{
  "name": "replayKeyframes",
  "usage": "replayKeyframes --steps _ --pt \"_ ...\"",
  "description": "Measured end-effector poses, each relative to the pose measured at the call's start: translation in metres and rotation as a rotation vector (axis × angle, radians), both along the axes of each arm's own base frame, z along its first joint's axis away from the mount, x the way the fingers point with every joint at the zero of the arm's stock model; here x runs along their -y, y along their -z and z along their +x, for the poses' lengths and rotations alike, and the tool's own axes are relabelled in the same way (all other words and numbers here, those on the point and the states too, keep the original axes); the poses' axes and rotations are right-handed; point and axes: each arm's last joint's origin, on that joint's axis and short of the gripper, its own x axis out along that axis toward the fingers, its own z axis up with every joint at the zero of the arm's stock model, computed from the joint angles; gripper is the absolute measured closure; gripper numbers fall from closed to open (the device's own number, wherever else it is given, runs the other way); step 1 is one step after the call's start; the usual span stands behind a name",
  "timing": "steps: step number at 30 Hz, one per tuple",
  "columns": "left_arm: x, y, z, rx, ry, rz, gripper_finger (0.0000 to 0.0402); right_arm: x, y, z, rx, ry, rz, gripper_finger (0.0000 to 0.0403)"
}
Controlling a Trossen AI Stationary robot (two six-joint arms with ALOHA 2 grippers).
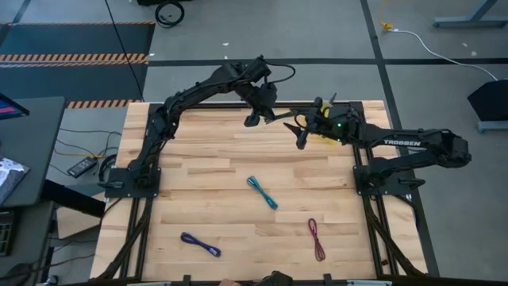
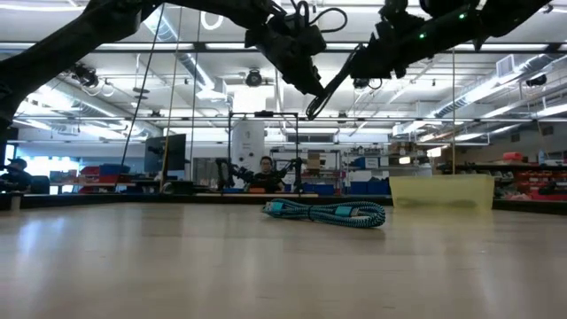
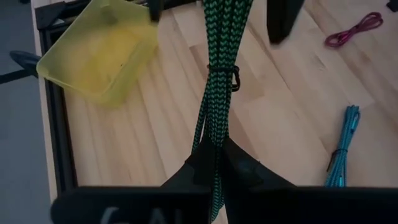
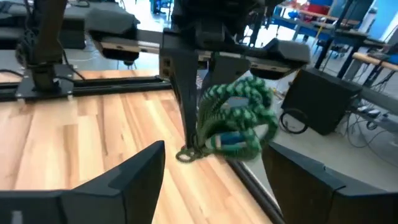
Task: Pick and place USB-C Cables
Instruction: Put the green charger cable into the yellow container
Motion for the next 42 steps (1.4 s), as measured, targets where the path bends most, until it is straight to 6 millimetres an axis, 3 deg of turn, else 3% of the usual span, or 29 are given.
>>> replayKeyframes --steps 5,8,10,14,15,24,32,42 --pt "0.002 0.0 0.0 -0.01 -0.003 -0.015 0.0387 0.011 0.003 0.012 0.059 0.04 -0.041 0.0114" --pt "0.003 0.001 0.0 -0.017 -0.008 -0.013 0.0387 0.013 0.008 0.015 0.031 0.063 -0.052 0.0134" --pt "0.001 0.001 0.0 -0.026 -0.04 -0.012 0.0386 0.014 0.011 0.015 -0.002 0.111 -0.052 0.0178" --pt "-0.005 0.002 -0.003 -0.068 -0.126 0.026 0.0374 0.013 0.015 0.013 -0.064 0.125 -0.063 0.0344" --pt "-0.007 0.002 -0.004 -0.078 -0.149 0.036 0.0367 0.012 0.015 0.012 -0.078 0.126 -0.073 0.0366" --pt "-0.021 0.012 -0.028 -0.4 -0.381 0.275 0.0297 0.013 0.022 -0.006 -0.285 0.392 -0.104 0.0368" --pt "-0.017 0.018 -0.048 -0.591 -0.473 0.096 0.0279 0.009 0.024 -0.026 -0.414 0.517 -0.103 0.0368" --pt "0.003 0.018 -0.036 -0.584 -0.463 0.078 0.0285 0.019 0.045 -0.055 -0.554 0.707 0.108 0.0368"
